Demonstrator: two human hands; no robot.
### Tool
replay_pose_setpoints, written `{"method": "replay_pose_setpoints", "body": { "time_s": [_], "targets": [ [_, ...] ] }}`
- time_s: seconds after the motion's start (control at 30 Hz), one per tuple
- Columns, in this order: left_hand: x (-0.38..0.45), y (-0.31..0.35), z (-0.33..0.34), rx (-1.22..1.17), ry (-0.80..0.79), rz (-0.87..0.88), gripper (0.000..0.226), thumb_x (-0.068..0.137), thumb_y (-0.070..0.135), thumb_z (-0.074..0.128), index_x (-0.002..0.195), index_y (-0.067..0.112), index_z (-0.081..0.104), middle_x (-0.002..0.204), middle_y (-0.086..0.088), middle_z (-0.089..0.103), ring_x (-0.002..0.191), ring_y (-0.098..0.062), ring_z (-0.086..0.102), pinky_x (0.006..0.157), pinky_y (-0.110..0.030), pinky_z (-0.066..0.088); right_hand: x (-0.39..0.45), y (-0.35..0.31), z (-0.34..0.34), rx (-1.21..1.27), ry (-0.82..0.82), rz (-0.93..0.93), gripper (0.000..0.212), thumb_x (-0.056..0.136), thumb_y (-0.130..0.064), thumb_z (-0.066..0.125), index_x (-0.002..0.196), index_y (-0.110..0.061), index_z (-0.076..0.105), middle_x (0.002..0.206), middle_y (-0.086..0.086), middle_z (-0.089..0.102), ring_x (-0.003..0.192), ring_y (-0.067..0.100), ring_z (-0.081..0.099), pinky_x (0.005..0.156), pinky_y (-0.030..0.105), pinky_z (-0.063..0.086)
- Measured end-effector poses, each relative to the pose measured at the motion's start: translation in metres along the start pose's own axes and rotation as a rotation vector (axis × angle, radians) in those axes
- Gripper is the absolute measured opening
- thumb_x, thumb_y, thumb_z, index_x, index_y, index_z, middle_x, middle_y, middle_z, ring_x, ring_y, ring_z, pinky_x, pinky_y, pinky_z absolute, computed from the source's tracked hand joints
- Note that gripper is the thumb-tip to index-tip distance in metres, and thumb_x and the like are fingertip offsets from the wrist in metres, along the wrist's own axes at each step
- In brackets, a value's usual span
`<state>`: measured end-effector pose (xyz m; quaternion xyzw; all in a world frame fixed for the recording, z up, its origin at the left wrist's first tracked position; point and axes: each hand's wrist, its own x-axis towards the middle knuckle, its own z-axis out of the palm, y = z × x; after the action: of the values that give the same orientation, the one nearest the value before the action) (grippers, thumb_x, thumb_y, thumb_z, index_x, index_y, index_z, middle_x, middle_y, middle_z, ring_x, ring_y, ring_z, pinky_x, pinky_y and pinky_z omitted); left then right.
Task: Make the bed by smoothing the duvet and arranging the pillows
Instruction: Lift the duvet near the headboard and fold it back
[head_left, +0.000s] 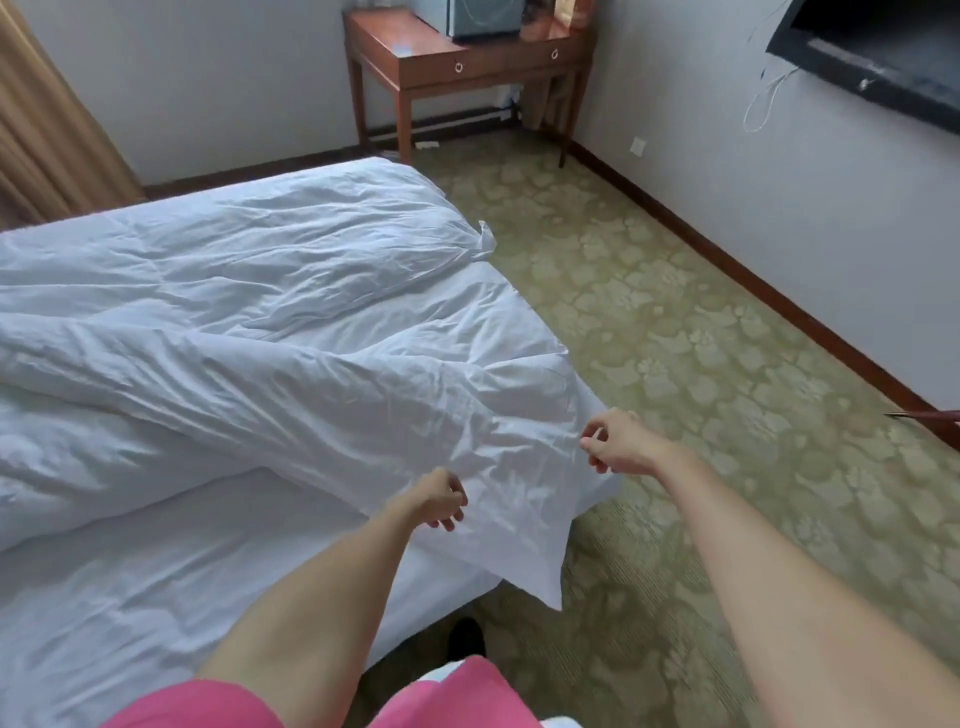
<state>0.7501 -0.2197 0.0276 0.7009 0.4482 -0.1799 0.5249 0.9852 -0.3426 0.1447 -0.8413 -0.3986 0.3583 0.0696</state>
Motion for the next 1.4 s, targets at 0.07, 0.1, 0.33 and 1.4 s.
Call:
{"method": "replay_pose_setpoints", "body": {
  "time_s": [0.07, 0.1, 0.33, 1.4],
  "targets": [
    [0.008, 0.013, -0.006, -0.034, 0.031, -0.013, 0.020, 0.095, 0.005, 0.041, 0.097, 0.006, 0.061, 0.087, -0.009, 0.071, 0.066, -0.020, 0.067, 0.055, -0.025, 0.049, 0.028, -0.002, -0.012, -0.015, -0.068, -0.021, 0.018, 0.100, -0.022, 0.053, 0.099, -0.011, 0.067, 0.081, 0.006, 0.073, 0.073, 0.016, 0.069, 0.071, 0.033, 0.057],
    [0.013, 0.014, -0.009, -0.061, 0.052, -0.030, 0.020, 0.094, 0.005, 0.041, 0.097, 0.005, 0.061, 0.087, -0.010, 0.071, 0.065, -0.020, 0.067, 0.055, -0.025, 0.048, 0.043, -0.006, -0.015, -0.027, -0.106, -0.043, 0.018, 0.100, -0.022, 0.053, 0.099, -0.011, 0.066, 0.083, 0.007, 0.073, 0.075, 0.017, 0.069, 0.069, 0.032, 0.056],
    [0.024, -0.027, 0.006, -0.372, 0.181, -0.340, 0.018, 0.097, 0.006, 0.040, 0.095, 0.005, 0.058, 0.081, -0.010, 0.066, 0.060, -0.018, 0.063, 0.051, -0.023, 0.043, 0.148, -0.043, -0.005, -0.187, -0.318, -0.235, 0.018, 0.097, -0.021, 0.052, 0.084, -0.019, 0.064, 0.090, 0.011, 0.072, 0.097, 0.032, 0.070, 0.076, 0.035, 0.053],
    [0.055, -0.020, 0.214, -1.150, 0.625, -0.901, 0.023, 0.099, 0.011, 0.043, 0.092, 0.013, 0.065, 0.085, -0.006, 0.072, 0.062, -0.013, 0.064, 0.057, -0.020, 0.046, 0.277, 0.011, 0.257, -1.109, -0.644, -1.079, 0.089, 0.097, -0.028, 0.057, 0.152, -0.051, -0.009, 0.127, 0.021, 0.045, 0.096, 0.032, 0.050, 0.080, 0.031, 0.049]
  ]
}}
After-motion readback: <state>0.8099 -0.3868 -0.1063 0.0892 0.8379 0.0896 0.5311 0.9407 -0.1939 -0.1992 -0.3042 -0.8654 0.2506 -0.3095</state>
